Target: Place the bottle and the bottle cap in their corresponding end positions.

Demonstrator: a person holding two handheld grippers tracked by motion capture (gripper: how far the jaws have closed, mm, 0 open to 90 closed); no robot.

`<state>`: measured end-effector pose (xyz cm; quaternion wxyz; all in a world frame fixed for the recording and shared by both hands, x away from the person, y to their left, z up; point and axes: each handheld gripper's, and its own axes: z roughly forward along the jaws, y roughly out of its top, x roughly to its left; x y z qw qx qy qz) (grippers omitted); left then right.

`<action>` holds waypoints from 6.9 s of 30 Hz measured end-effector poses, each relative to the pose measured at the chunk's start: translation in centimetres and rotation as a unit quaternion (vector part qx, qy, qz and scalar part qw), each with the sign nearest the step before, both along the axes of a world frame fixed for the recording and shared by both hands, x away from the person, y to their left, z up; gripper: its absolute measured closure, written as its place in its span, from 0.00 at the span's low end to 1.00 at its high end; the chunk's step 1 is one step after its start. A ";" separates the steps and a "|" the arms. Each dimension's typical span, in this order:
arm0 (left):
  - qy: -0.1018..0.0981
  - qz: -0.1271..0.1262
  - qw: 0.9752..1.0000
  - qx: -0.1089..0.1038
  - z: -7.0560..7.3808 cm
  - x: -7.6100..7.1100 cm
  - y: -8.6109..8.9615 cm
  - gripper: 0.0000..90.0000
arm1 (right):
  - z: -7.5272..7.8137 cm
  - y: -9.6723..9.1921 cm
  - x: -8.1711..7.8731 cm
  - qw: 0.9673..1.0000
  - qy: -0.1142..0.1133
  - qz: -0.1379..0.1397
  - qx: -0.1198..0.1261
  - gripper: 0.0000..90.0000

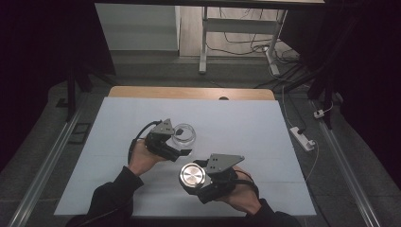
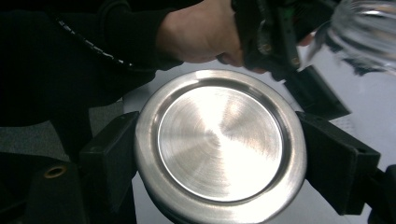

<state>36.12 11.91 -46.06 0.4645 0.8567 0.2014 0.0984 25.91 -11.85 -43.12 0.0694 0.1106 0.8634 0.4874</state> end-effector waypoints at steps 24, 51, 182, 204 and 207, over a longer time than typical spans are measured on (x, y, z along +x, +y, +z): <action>-0.003 0.029 1.000 -0.010 -2.0 4.6 -0.6 0.17 | -3.8 1.3 1.8 0.999 0.004 -0.024 -0.023 0.20; -0.005 0.053 0.999 0.010 -4.5 7.6 -1.7 0.17 | -8.0 2.4 5.0 0.997 0.008 -0.066 -0.041 0.20; 0.066 0.042 0.997 -0.015 -3.0 -4.3 3.6 0.00 | -5.8 -2.4 4.6 0.993 0.053 -0.106 -0.011 0.00; 0.082 0.083 0.992 -0.039 -2.9 -9.3 8.1 0.00 | -4.6 -6.3 2.7 0.989 0.035 -0.141 -0.005 0.00; 0.083 0.089 0.992 -0.044 -2.9 -10.0 8.9 0.00 | -4.6 -6.7 2.4 0.989 0.033 -0.145 -0.008 0.00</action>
